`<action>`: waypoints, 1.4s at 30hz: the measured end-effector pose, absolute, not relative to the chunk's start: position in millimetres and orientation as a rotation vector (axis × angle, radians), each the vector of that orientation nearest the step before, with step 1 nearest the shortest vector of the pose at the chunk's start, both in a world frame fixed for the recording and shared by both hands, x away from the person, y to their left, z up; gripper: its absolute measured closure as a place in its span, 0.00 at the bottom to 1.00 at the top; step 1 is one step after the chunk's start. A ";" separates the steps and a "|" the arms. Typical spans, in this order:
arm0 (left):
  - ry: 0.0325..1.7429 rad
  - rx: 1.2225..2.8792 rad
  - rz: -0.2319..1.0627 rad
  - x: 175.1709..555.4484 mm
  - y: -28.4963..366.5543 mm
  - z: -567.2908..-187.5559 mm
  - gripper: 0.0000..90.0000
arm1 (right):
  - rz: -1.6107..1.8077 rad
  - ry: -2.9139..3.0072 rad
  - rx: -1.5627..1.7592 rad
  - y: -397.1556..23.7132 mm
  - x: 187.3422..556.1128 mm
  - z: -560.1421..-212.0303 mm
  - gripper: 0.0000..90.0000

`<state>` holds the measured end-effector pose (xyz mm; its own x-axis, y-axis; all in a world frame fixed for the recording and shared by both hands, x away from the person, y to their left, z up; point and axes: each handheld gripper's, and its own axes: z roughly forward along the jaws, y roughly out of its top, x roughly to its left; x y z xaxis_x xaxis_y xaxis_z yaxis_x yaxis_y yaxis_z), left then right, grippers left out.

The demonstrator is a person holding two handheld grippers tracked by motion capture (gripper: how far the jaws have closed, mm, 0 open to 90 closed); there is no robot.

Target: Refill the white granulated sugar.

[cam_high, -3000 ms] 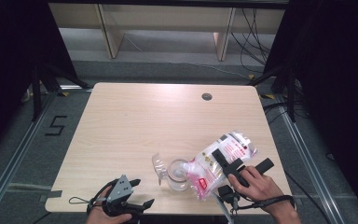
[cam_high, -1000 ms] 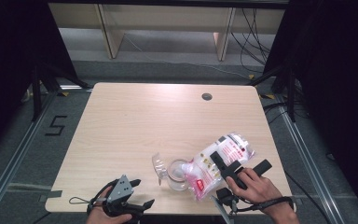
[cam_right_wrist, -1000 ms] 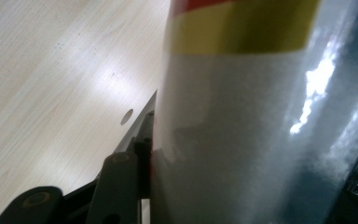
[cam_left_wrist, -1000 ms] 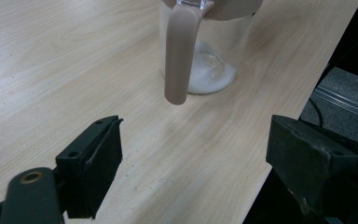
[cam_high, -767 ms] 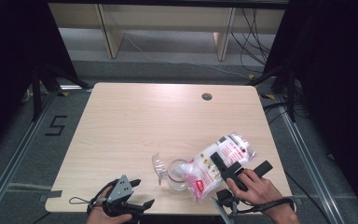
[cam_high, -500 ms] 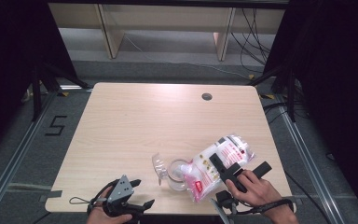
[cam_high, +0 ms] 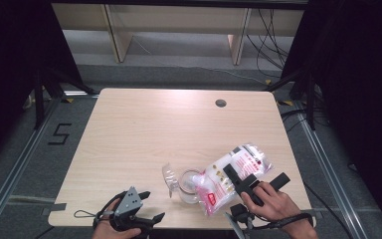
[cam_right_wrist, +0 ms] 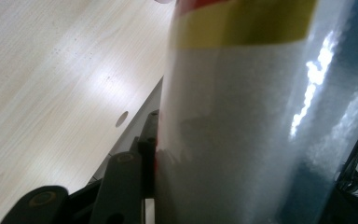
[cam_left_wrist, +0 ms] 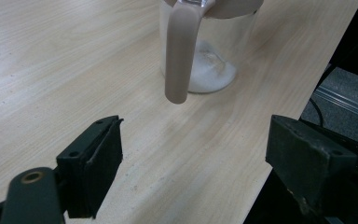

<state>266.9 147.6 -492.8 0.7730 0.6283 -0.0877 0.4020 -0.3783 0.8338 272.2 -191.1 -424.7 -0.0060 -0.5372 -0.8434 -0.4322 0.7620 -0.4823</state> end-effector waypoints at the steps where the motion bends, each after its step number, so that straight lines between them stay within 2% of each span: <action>1: 0.772 2.020 0.302 266.9 147.6 -492.8 0.20 | -0.097 1.629 -0.789 -191.0 272.1 -424.8 0.67; 42: 0.768 2.015 0.301 267.0 147.4 -493.3 0.20 | -0.112 1.622 -0.801 -191.9 271.7 -422.4 0.68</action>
